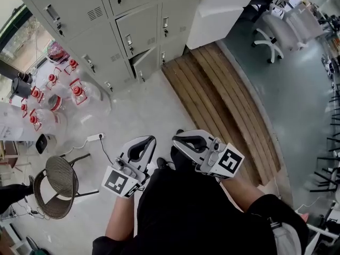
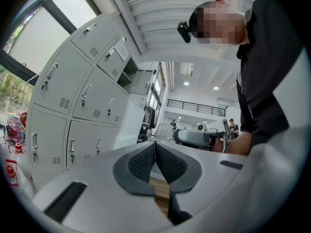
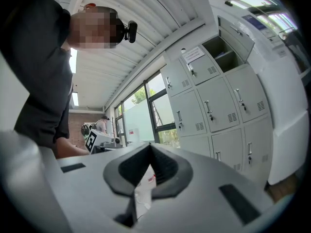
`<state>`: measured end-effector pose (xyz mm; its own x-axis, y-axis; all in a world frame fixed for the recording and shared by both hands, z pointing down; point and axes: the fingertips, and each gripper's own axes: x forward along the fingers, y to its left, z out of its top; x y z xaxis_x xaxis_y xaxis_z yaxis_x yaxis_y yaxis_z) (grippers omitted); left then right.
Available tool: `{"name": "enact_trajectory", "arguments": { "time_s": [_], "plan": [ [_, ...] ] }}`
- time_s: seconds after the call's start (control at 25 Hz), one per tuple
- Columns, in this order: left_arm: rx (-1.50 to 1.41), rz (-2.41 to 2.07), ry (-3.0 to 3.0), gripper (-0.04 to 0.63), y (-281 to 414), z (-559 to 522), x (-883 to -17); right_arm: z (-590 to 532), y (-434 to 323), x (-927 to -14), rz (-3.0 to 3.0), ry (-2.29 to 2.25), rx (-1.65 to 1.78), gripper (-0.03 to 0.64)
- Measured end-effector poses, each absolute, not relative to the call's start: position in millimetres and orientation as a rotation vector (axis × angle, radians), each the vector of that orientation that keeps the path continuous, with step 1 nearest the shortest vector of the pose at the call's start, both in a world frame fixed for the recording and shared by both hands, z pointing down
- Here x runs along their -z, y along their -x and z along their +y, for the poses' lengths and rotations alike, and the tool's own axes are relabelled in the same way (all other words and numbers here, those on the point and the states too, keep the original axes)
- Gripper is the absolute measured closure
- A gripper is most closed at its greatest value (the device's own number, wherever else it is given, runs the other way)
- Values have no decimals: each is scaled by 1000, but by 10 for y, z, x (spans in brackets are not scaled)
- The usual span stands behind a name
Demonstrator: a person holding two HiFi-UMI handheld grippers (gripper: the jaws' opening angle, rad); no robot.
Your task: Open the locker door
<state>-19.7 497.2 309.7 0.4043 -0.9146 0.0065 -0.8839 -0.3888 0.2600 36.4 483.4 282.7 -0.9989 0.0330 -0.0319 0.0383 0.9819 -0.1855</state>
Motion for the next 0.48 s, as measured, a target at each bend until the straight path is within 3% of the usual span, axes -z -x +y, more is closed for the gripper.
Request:
{"name": "enact_trajectory", "arguments": {
  "time_s": [0.48],
  "plan": [
    [77,-1623,-2472,578,305,3696,-2746,3407,-85,-2602,3009,-131,329,609]
  ]
}}
